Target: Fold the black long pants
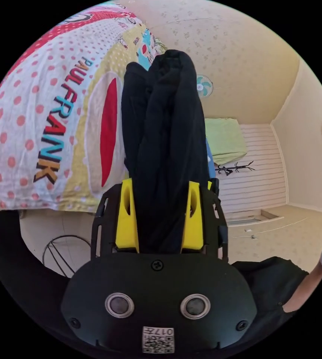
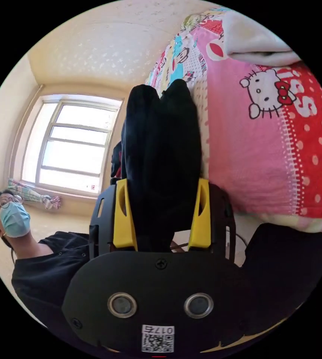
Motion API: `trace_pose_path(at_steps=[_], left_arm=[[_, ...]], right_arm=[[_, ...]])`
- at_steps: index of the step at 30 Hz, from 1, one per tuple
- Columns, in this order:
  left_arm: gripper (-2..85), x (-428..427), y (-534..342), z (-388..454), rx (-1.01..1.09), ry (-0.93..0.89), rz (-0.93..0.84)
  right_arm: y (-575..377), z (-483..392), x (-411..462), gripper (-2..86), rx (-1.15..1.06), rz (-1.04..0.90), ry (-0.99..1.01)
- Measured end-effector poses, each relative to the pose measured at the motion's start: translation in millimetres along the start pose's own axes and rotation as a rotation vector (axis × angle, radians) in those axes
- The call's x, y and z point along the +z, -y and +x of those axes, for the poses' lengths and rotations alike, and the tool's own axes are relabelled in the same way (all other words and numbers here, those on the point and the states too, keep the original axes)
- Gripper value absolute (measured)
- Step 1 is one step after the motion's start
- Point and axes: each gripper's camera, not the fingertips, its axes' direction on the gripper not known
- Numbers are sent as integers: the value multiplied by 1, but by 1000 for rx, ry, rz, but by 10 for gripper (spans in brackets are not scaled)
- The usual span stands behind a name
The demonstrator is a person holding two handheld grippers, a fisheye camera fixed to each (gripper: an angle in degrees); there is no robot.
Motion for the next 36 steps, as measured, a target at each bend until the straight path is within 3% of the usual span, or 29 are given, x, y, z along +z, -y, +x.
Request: trace_pose_path(at_steps=[3, 7, 15, 20, 22, 25, 31, 33, 36], left_arm=[[139, -4, -13, 0, -66, -75, -95], [124, -28, -39, 30, -47, -195, -111], [122, -53, 2, 224, 376, -137, 16], [126, -23, 63, 338, 637, -200, 46], [129, 0, 86, 367, 703, -213, 65], [133, 60, 138, 378, 633, -198, 24], [148, 240, 192, 262, 306, 49, -209], [154, 290, 178, 193, 185, 124, -308], [139, 277, 152, 157, 227, -14, -244]], right_arm=[[-23, 15, 4, 174, 28, -67, 173], [-63, -6, -17, 139, -53, 64, 546], [8, -126, -138, 127, -489, 234, 597], [73, -205, -258, 132, -765, 364, 449], [98, -207, -290, 136, -741, 406, 385], [131, -173, -322, 145, -540, 481, 193], [134, -11, -282, 138, 83, 504, -337], [116, 2, -260, 121, 78, 529, -440], [87, -34, -223, 94, -25, 629, -627]])
